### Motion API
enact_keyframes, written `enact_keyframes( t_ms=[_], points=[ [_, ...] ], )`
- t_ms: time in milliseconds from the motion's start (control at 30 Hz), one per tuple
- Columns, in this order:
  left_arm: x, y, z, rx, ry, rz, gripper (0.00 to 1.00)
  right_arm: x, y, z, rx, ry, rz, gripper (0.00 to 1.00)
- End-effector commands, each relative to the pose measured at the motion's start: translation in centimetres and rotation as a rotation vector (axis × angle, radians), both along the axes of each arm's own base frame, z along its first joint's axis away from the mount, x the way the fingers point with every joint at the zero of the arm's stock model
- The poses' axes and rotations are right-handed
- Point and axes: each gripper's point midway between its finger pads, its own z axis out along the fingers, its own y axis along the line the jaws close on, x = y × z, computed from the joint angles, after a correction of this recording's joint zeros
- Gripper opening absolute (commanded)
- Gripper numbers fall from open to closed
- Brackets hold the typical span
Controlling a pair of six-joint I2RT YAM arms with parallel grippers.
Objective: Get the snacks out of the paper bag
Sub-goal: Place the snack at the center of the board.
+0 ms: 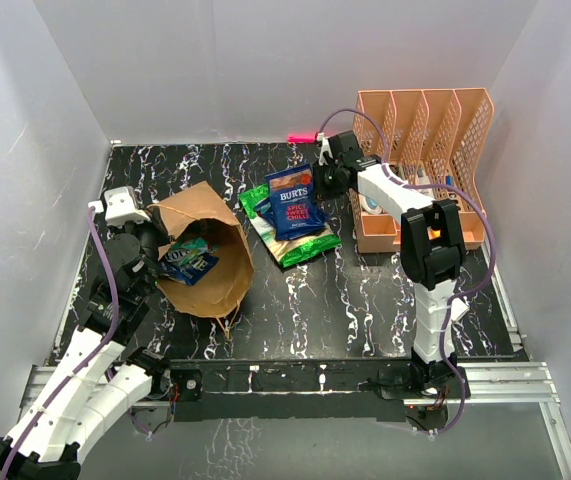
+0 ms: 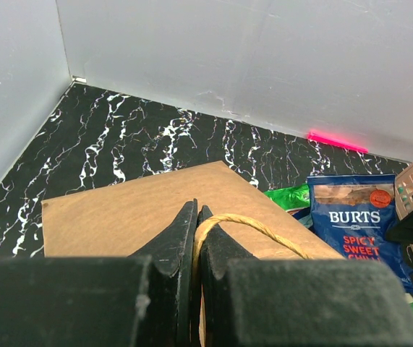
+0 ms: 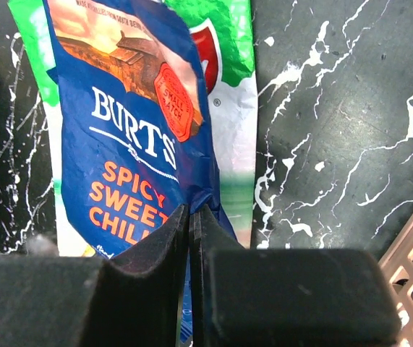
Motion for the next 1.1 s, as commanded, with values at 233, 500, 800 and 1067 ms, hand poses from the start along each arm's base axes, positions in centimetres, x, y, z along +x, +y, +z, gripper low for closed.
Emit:
enact_keyframes(
  t_ms=[233,500,800,1067],
  points=[
    [-0.3,0.4,1.4,-0.024,-0.038,0.017,0.0,-0.8,-1.2,5.4,-0.005,-0.063,-0.057,0.48],
    [-0.4,0.2,1.4,-0.028,-0.039,0.008,0.0,-8.2,-0.8,9.9,0.112,-0.124,0.06,0.74],
    [-0.4,0.2,1.3,-0.026,-0.032,0.009,0.0,-19.2,6.3,9.3,0.171,-0.273,0.219,0.9],
    [-0.4,0.2,1.3,-0.028,-0.032,0.009,0.0,-23.4,14.6,13.9,-0.075,-0.598,0.366,0.94]
  ],
)
